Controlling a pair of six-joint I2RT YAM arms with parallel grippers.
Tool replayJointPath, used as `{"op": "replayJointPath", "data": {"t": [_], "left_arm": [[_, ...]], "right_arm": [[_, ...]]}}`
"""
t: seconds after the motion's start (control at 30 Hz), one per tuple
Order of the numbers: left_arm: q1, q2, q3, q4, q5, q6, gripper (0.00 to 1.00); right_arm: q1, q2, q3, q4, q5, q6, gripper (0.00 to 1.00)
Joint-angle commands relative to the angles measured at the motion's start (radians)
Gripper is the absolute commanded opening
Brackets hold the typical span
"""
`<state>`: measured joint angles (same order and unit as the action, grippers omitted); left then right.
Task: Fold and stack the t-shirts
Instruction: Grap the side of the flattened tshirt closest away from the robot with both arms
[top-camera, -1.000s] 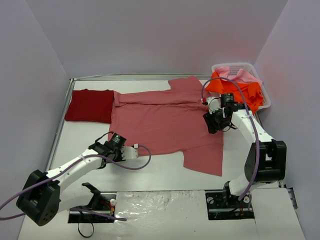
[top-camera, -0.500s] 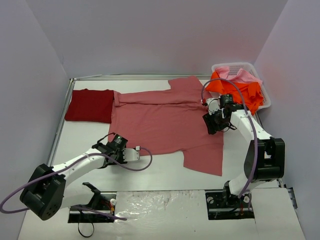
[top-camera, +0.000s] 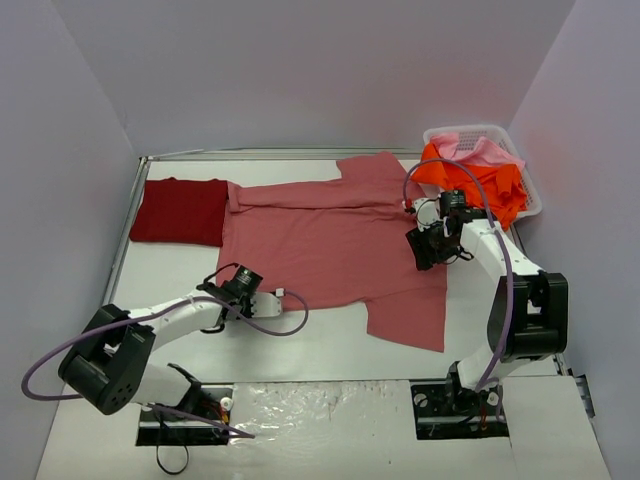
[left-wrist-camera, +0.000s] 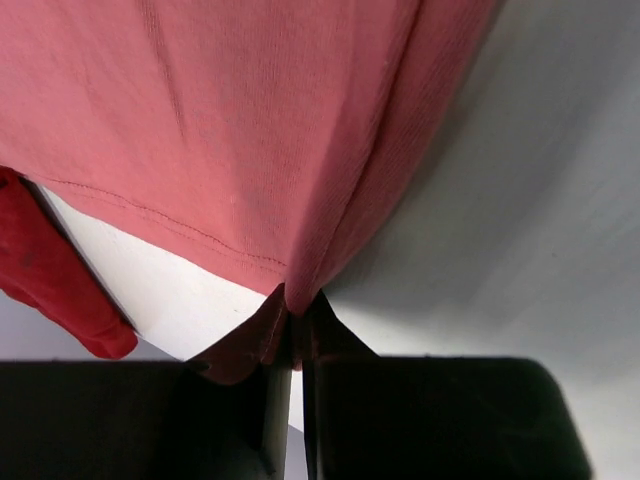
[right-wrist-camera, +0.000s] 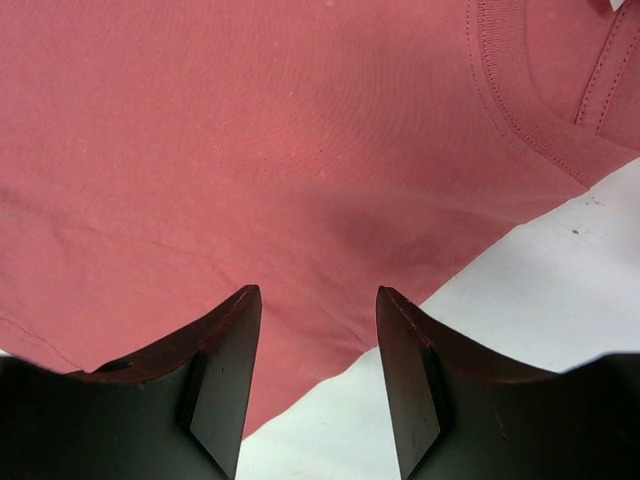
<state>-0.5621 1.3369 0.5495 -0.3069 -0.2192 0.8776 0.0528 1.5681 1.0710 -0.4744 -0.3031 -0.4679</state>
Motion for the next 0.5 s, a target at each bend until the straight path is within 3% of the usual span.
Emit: {"op": "replayJointPath", "data": {"t": [0.0,0.27,0.33,0.47], "left_arm": [[0.002,0.013,0.019,-0.081,0.052,-0.009,0.02],[0.004,-0.212,0.191,-0.348,0.303,-0.117,0.02],[0.005,-0.232,0.188,-0.331,0.313,-0.137,0.02],[0.019,-0.165,0.168,-0.266,0.213,-0.199,0.02]], "right_arm": [[-0.005,0.003,-0.003,-0.013,0.007,0.005,0.46],[-0.005,-0.034,-0.005,-0.044,0.030,-0.052,0.41],[-0.005,-0.051,-0.011,-0.067,0.047,-0.104,0.32],[-0.008,-0.109,-0.066,-0.082,0.091,-0.234,0.31]]}}
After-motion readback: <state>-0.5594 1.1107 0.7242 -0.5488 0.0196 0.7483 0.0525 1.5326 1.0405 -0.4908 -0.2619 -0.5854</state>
